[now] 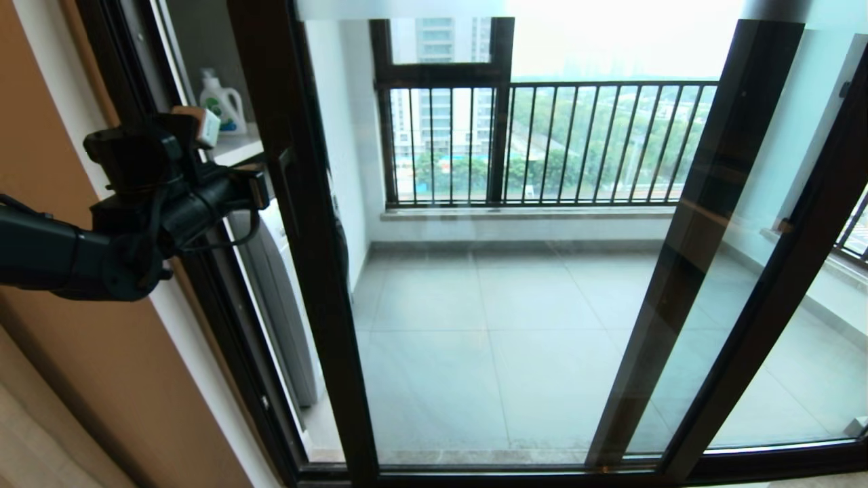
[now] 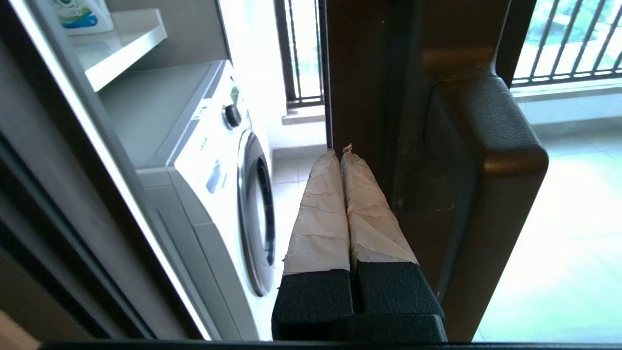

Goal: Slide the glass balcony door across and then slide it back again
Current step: Open the slid door

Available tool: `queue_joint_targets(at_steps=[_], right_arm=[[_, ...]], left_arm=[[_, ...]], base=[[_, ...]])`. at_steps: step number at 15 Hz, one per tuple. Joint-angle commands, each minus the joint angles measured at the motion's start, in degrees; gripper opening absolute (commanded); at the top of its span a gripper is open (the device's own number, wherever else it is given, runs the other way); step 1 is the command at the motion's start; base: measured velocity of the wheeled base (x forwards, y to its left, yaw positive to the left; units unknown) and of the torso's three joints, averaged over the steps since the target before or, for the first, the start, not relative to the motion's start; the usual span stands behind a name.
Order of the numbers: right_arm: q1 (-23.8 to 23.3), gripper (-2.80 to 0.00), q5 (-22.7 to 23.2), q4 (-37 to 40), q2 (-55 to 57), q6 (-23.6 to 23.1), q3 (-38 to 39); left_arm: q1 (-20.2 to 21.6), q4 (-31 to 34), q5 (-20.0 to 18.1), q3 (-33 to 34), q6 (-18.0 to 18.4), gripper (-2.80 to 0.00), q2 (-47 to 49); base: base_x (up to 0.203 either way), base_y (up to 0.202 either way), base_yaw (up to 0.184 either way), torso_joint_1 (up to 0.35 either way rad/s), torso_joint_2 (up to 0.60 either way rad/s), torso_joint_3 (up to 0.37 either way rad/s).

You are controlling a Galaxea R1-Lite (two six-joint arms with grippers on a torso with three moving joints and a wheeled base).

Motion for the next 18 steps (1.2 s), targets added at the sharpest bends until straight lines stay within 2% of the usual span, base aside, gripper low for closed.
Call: queue_joint_targets(at_steps=[1, 5, 14, 18], right_arm=[[0.0, -2.80, 0.0, 0.0, 0.0, 0.0, 0.0], [0.0, -2.80, 0.0, 0.0, 0.0, 0.0, 0.0], [0.0, -2.80, 0.0, 0.0, 0.0, 0.0, 0.0], [0.0, -2.80, 0.0, 0.1, 0.0, 0.0, 0.0]], left_arm=[[-2.4, -0.2, 0.2, -0.2, 0.0, -2.80, 1.1], [-6.1, 0.1, 2.8, -3.7, 0.1, -2.80, 3.5], [-13.7, 1.9, 5.5, -5.7, 0.4, -2.80, 3.8], [-16.9, 1.8, 7.6, -6.0, 2.4, -2.80, 4.3]], base=[[0.000, 0.000, 0.000, 0.000, 0.00, 0.000], [0.000, 0.000, 0.000, 0.000, 0.00, 0.000], [0.000, 0.000, 0.000, 0.000, 0.00, 0.000], [0.000, 0.000, 0.000, 0.000, 0.00, 0.000]])
